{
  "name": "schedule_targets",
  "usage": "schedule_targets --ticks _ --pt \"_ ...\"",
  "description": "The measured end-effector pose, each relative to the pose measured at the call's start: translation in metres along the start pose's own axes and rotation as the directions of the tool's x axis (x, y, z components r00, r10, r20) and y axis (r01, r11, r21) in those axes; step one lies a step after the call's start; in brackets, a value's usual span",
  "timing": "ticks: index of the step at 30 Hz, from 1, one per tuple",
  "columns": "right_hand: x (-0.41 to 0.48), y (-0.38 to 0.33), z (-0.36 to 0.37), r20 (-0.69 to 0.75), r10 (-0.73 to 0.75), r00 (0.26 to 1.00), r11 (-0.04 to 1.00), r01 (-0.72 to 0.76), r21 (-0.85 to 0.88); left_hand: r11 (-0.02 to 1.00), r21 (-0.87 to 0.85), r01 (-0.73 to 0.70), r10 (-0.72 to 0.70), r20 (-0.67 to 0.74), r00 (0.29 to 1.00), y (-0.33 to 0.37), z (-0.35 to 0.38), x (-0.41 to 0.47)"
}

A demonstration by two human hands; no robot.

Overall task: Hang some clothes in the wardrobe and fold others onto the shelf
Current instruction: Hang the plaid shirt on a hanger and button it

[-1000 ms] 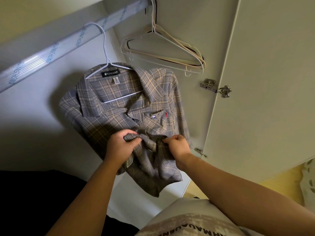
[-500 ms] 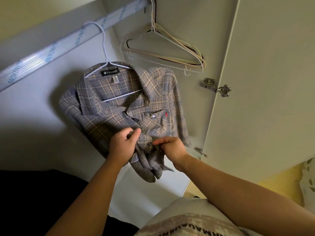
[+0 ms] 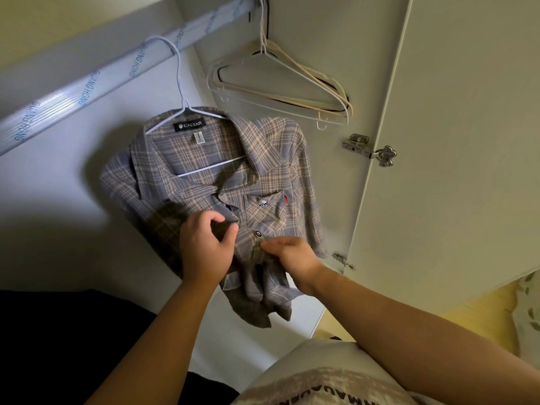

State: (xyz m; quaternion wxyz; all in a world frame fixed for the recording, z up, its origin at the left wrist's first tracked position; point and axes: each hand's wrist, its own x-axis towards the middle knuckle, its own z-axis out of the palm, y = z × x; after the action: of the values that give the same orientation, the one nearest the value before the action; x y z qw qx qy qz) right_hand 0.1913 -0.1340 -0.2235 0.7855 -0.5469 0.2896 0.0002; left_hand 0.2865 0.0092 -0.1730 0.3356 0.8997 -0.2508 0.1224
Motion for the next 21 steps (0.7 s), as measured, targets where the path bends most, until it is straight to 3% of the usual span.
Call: schedule_targets --ticks 2,4,8,12,15,21 --pt "-0.001 -0.004 0.000 0.010 0.036 0.999 0.992 -0.037 0.123 0.988 0.025 -0.153 0.152 0.028 0.988 -0.003 0.001 0.001" --pt "-0.004 -0.007 0.000 0.036 0.059 0.998 0.980 -0.064 0.187 0.986 -0.061 -0.153 0.162 0.179 0.970 0.002 0.001 -0.001" --pt "-0.007 -0.008 0.000 0.119 0.037 0.992 0.977 -0.061 0.206 0.997 -0.069 0.018 0.017 0.472 0.881 0.009 0.009 -0.006" --pt "-0.006 -0.007 -0.001 0.124 0.028 0.992 0.969 -0.057 0.240 0.948 -0.164 0.274 -0.154 0.518 0.842 0.012 0.013 -0.007" --pt "-0.007 -0.007 -0.001 0.124 0.029 0.992 0.974 -0.056 0.220 0.874 -0.167 0.457 -0.288 0.579 0.763 0.011 0.016 -0.006" --pt "-0.008 -0.006 0.000 0.161 0.078 0.984 0.981 -0.105 0.164 0.790 -0.138 0.597 -0.416 0.595 0.688 0.011 0.017 -0.003"
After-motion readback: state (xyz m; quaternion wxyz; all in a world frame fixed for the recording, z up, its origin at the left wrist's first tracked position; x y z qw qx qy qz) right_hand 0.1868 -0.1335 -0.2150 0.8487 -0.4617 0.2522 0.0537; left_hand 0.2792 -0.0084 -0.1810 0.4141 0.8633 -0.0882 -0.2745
